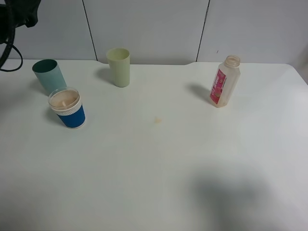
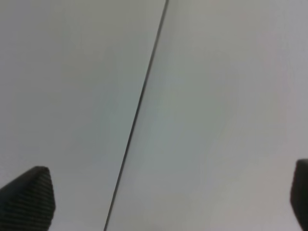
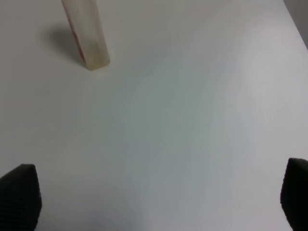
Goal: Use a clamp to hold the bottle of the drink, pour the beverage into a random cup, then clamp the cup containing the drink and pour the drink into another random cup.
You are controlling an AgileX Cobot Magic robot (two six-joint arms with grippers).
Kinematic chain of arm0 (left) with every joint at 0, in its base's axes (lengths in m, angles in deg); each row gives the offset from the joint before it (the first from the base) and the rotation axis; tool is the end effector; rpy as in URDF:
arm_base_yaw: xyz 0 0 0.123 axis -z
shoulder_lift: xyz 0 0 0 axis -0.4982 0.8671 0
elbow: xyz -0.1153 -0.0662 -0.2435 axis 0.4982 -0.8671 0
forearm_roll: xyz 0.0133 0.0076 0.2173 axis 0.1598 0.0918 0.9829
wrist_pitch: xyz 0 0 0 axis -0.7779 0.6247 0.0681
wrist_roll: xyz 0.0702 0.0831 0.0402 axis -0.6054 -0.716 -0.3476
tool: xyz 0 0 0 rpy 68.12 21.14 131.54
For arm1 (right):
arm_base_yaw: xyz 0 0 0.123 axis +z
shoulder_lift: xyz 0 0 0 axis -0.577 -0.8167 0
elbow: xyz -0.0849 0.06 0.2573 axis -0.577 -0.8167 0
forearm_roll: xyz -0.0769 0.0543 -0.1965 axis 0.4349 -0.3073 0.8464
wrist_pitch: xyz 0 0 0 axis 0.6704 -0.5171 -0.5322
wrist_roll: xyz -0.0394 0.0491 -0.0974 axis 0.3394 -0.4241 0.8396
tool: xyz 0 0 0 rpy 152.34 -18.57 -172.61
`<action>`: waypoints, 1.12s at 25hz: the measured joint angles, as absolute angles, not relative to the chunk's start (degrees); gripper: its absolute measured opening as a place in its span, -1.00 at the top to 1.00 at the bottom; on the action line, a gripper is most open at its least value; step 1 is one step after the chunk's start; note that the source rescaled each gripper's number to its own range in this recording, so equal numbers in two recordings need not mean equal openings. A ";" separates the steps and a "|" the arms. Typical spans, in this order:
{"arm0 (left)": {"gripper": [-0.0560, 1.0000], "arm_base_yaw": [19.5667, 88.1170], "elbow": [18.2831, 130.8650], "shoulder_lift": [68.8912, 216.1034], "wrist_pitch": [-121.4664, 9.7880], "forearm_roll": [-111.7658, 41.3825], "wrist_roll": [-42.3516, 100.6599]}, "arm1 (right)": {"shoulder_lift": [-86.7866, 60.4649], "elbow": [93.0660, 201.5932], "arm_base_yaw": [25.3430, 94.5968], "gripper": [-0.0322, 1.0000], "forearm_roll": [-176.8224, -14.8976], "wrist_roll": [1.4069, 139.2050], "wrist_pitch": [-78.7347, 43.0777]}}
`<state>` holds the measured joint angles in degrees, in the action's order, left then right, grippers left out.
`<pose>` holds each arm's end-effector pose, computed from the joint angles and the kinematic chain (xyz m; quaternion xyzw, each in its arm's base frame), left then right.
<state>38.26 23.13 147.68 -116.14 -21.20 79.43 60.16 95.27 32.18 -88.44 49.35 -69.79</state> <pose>0.2633 -0.0396 0.2865 -0.0391 0.6332 -0.1651 0.7552 -0.0051 0.0011 0.2461 0.0085 0.8566 -0.0182 0.5157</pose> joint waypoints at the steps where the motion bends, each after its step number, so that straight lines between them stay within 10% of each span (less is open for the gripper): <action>1: -0.97 38.26 22.41 146.01 -115.64 -21.20 79.64 | 60.16 95.27 32.18 -1.00 -88.44 49.35 -69.79; 28: -1.00 38.26 18.64 98.87 -55.97 -21.69 82.49 | 60.16 95.27 32.18 -1.00 -88.44 49.35 -69.79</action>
<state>38.26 18.64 98.87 -55.97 -21.69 82.49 60.16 95.27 32.18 -88.44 49.35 -69.79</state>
